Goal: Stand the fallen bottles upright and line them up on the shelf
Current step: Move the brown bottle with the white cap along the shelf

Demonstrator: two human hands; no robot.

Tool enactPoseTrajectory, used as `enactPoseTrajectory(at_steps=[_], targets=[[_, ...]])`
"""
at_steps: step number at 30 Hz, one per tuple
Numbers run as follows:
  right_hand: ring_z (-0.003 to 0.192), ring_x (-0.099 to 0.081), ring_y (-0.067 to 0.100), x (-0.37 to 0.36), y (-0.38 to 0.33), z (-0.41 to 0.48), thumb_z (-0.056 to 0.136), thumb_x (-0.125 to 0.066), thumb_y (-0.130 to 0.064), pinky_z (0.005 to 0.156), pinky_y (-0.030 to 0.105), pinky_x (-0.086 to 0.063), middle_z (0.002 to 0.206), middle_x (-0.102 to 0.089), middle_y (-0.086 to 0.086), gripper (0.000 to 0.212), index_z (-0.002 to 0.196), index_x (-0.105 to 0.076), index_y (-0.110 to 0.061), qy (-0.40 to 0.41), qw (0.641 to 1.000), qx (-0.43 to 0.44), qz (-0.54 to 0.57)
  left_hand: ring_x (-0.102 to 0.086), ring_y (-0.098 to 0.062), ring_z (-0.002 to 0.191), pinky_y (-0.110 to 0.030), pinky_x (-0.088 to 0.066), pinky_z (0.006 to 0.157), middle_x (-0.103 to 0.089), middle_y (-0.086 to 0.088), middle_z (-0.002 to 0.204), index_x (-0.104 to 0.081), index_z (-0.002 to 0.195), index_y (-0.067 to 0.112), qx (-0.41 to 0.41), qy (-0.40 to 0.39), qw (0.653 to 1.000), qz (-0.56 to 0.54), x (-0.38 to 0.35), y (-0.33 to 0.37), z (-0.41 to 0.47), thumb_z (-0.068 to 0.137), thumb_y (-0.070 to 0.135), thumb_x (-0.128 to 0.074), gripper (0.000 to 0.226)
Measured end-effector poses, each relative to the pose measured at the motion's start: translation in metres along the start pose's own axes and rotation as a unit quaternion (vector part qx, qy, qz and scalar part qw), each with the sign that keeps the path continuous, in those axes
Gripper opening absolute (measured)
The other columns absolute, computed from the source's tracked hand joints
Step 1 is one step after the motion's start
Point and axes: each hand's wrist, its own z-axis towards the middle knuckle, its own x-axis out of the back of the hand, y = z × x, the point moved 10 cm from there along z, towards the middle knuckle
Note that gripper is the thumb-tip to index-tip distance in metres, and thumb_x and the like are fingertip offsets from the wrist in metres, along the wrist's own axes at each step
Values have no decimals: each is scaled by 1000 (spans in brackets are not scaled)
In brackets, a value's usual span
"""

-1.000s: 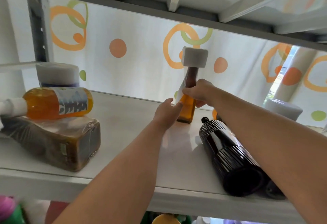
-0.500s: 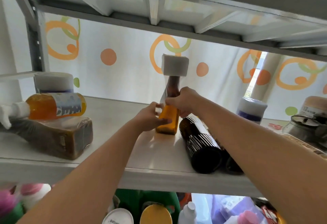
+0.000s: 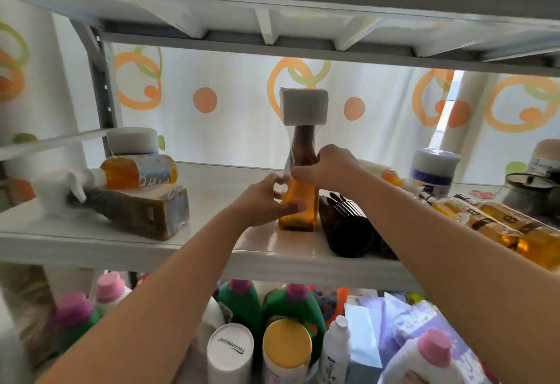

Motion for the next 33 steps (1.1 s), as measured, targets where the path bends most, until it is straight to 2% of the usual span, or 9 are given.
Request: enactPoseTrajectory(at_steps=[7, 14, 25, 29, 33], targets=[[58, -50, 10, 6, -4, -24, 81, -60, -47, 48, 21, -32, 66, -52, 0, 36, 84, -52, -12, 8, 1000, 15, -2, -56, -17, 101, -34, -48, 90, -60, -1, 123, -38, 131, 27, -7, 15, 1000, 16, 1, 0, -23, 73, 50, -72, 71], [62, -54, 12, 10, -7, -40, 78, -61, -49, 51, 22, -38, 68, -55, 1, 39, 83, -55, -11, 20, 1000, 19, -9, -58, -19, 102, -39, -51, 91, -60, 1, 120, -37, 131, 27, -16, 8, 1000, 26, 0, 3, -37, 72, 54, -71, 73], [59, -50, 12, 15, -10, -57, 80, -59, -51, 47, 23, -31, 65, -51, 0, 38, 73, -49, -14, 41, 999, 9, -18, -59, -18, 104, -37, -51, 91, -61, 0, 122, -38, 131, 26, -26, 10, 999, 23, -1, 7, -51, 73, 54, -70, 71], [61, -53, 13, 13, -9, -59, 81, -58, -53, 50, 21, -37, 66, -53, 0, 40, 85, -53, -13, 46, 999, 10, -8, -59, -18, 103, -35, -52, 88, -61, 1, 123, -39, 130, 26, -26, 10, 1000, 8, -2, 8, -54, 73, 53, -70, 70], [63, -58, 15, 8, -7, -62, 83, -57, -51, 55, 23, -46, 69, -57, 3, 38, 84, -55, -13, 53, 998, 12, 9, -58, -18, 104, -31, -50, 86, -60, -1, 125, -39, 131, 25, -34, 22, 999, -13, -3, 10, -60, 75, 50, -69, 68]])
